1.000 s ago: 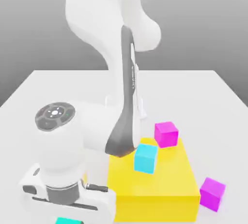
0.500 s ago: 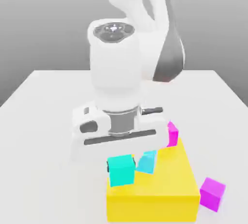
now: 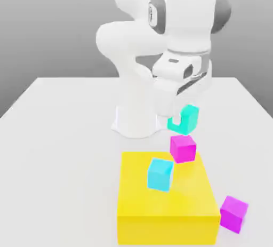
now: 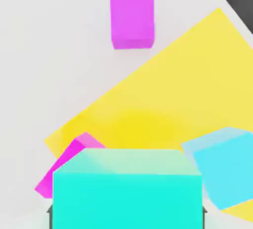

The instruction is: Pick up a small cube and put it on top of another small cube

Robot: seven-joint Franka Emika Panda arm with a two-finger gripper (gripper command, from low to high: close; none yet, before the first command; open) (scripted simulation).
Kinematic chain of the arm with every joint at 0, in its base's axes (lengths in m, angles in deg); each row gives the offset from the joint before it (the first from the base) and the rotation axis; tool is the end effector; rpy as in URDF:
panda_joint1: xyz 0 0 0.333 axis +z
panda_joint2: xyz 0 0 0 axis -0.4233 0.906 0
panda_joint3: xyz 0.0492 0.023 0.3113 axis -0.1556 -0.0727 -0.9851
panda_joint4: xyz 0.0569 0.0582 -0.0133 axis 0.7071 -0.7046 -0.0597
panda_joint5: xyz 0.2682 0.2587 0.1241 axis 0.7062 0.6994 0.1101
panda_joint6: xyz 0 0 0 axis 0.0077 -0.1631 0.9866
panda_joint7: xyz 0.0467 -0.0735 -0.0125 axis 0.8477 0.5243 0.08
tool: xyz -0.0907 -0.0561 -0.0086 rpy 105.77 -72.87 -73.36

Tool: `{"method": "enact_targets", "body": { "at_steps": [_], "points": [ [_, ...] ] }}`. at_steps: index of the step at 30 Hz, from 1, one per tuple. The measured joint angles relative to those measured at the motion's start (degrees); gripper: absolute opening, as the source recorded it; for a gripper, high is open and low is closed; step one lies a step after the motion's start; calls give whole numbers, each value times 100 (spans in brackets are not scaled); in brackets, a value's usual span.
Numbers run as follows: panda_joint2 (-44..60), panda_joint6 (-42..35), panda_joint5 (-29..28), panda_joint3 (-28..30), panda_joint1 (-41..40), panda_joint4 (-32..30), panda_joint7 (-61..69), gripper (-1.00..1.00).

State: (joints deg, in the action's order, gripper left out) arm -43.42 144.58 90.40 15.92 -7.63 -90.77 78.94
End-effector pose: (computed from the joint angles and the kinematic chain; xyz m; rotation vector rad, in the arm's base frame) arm 0.3015 0.1183 0.3410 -3.1039 -0.4291 0.0057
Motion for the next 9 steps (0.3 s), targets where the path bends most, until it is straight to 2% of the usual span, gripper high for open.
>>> {"method": "enact_targets", "body": {
  "at_steps": [6, 7, 9],
  "points": [
    [756, 1203, 26, -99, 70, -444, 129, -100],
    [864, 1350, 28, -108, 66, -483, 130, 100],
    [864, 1350, 28, -108, 66, -483, 131, 100]
  ]
}}
